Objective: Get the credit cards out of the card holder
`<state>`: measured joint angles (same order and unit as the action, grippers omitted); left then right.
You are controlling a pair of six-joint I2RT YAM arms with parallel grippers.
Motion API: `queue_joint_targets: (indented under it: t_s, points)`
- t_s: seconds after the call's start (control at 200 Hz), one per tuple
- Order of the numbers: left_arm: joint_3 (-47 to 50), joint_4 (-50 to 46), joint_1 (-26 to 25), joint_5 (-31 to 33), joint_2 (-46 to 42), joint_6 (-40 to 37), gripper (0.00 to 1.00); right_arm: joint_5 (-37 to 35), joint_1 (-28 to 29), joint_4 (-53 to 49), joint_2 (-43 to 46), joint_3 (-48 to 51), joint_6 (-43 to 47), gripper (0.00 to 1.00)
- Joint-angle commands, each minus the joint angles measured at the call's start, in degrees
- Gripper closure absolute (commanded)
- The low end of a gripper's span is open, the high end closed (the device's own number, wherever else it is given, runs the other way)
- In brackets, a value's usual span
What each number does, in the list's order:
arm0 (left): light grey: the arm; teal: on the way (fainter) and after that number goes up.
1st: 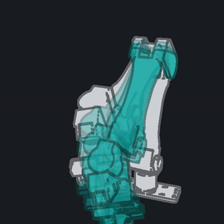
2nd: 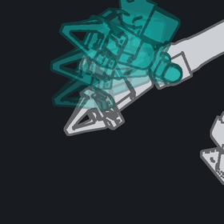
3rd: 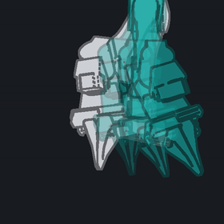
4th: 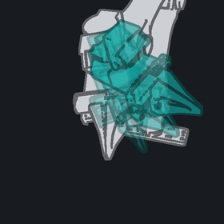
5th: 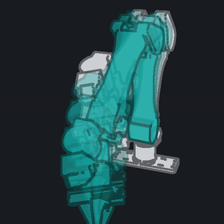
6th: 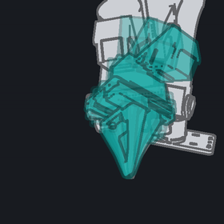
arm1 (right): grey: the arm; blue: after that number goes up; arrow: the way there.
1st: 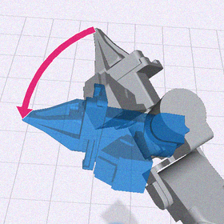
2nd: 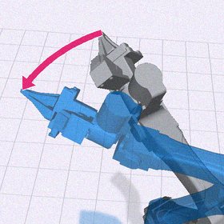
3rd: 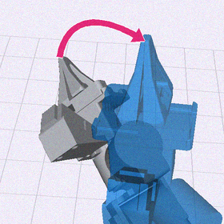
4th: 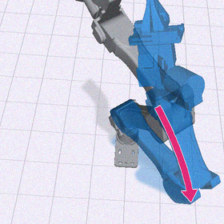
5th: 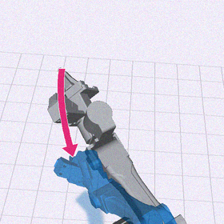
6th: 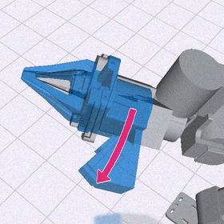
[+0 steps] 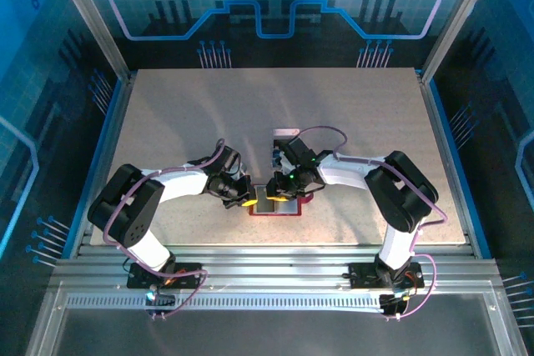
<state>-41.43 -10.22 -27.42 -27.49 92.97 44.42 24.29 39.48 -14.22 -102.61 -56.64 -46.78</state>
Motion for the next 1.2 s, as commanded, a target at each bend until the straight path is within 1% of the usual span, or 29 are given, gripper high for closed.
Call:
queue_joint_targets:
  t_s: [0.0, 0.365, 0.83, 1.196]
  points:
    - [-0.28, -2.88, 0.27, 1.01, -0.42, -1.33, 0.97, 1.41, 0.74, 1.19, 0.85, 0.23, -1.03, 0.74]
    - [-0.52, -3.40, 0.27, 1.12, -0.46, -1.45, 0.97, -0.62, 0.77, -0.70, -1.79, 0.63, 0.55, 0.74]
    - [-0.89, -4.05, 0.30, 1.35, -1.11, -1.45, 0.97, -3.89, 0.75, -4.40, -0.01, 0.22, 2.34, 0.74]
    - [-3.04, -4.97, -0.33, 0.64, -1.90, -1.87, 0.98, -0.39, -0.06, 0.78, 3.88, 1.65, -0.06, 0.74]
